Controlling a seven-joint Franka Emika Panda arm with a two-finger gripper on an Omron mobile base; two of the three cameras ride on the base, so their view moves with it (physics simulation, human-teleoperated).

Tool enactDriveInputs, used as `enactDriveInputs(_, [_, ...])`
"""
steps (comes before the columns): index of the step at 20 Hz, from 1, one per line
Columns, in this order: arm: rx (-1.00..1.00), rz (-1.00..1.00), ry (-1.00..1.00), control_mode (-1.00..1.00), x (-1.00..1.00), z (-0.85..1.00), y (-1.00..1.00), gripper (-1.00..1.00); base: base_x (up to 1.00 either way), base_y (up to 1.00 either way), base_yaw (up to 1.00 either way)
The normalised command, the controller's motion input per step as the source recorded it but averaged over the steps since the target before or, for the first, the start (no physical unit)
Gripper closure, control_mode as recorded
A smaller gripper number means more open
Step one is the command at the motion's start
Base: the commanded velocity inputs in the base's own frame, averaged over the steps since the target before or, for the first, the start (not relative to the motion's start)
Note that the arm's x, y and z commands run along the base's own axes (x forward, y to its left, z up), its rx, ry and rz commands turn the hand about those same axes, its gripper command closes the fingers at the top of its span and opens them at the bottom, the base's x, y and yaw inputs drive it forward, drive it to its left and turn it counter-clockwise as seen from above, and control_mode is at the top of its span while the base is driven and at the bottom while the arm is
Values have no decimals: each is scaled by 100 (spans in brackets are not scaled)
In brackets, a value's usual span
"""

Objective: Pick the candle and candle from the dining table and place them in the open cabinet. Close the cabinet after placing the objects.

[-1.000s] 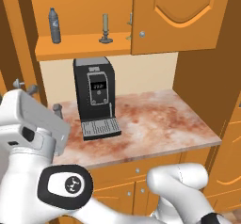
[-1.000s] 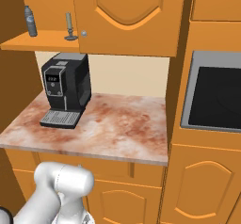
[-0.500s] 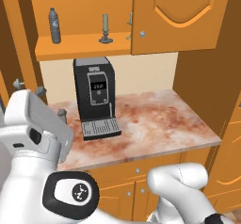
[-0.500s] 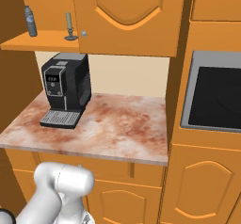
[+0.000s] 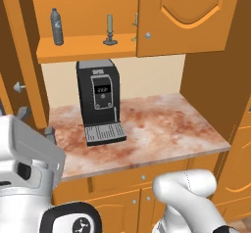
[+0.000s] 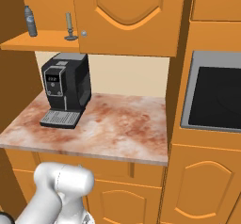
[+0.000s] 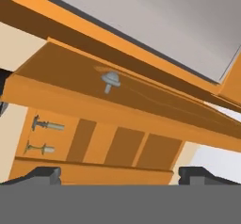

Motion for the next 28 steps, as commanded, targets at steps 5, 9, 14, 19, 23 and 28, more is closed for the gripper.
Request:
enactDriveInputs(5, [10, 0, 0, -100, 34, -1, 5, -100, 0, 0, 0])
enactDriveInputs(9, [3, 3, 0, -100, 32, -4, 34, -100, 0, 0, 0])
enactDriveInputs(14, [0, 2, 1, -100, 20, -5, 46, -100, 0, 0, 0])
enactDriveInputs(19, [1, 0, 6, -100, 33, -8, 37, -100, 0, 0, 0])
enactDriveInputs(23, [4, -4, 8, -100, 46, -3, 10, -100, 0, 0, 0])
enactDriveInputs(28, [6, -6, 10, -100, 49, -2, 0, -100, 0, 0, 0])
